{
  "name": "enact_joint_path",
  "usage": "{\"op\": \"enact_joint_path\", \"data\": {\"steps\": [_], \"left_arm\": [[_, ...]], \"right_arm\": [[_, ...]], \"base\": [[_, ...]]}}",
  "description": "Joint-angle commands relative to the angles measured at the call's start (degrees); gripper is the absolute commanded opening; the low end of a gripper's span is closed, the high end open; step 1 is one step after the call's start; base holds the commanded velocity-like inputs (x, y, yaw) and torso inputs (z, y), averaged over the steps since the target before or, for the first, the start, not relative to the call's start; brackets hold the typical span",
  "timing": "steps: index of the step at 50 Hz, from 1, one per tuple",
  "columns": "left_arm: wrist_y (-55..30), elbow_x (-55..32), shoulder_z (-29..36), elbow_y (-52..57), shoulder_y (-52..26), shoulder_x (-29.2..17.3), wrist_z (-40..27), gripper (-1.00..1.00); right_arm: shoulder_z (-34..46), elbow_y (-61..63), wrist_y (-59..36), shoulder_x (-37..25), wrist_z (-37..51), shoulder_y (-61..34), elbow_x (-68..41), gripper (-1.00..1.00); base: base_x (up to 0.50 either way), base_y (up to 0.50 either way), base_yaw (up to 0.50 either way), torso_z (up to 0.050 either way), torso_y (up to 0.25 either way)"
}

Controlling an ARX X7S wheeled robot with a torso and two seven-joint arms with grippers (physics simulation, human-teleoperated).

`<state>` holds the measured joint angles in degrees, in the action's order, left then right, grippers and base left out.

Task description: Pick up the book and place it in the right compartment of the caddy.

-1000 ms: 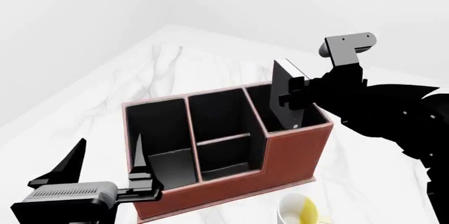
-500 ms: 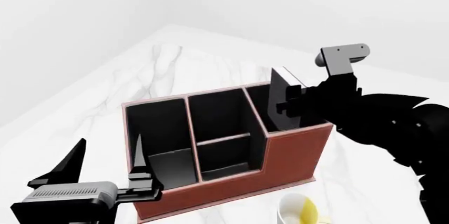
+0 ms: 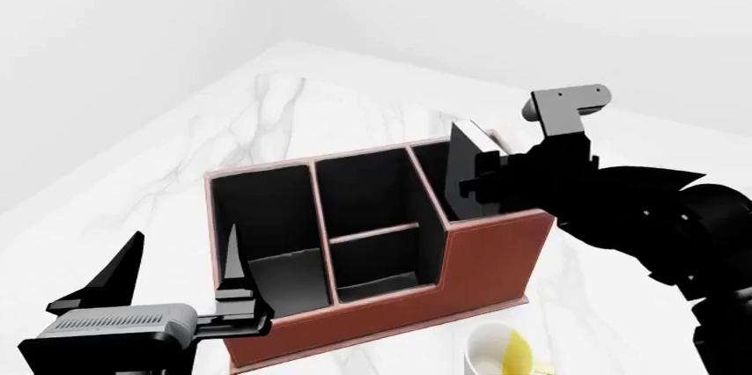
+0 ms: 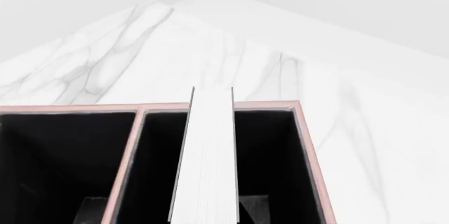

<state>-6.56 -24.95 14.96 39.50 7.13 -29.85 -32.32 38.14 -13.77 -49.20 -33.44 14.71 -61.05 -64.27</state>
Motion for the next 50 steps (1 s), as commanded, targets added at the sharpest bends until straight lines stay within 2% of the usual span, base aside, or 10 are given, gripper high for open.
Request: {"op": "enact_joint_path", "data": {"steps": [1, 50], "left_arm": [[0.09, 0.03, 0.11, -0.11, -0.05, -0.04, -0.08, 1.00], [0.15, -0.19, 0.35, -0.01, -0.12, -0.37, -0.64, 1.00]], "right_arm": [[-0.84, -0.34, 1.22, 0.33, -1.48, 0.00, 2.26, -1.00], [0.03, -1.79, 3.76, 0.70, -2.83, 2.47, 3.46, -1.00]], "base": [[0.00, 0.00, 0.00, 0.000, 0.000], [0.00, 0.00, 0.00, 0.000, 0.001]]}}
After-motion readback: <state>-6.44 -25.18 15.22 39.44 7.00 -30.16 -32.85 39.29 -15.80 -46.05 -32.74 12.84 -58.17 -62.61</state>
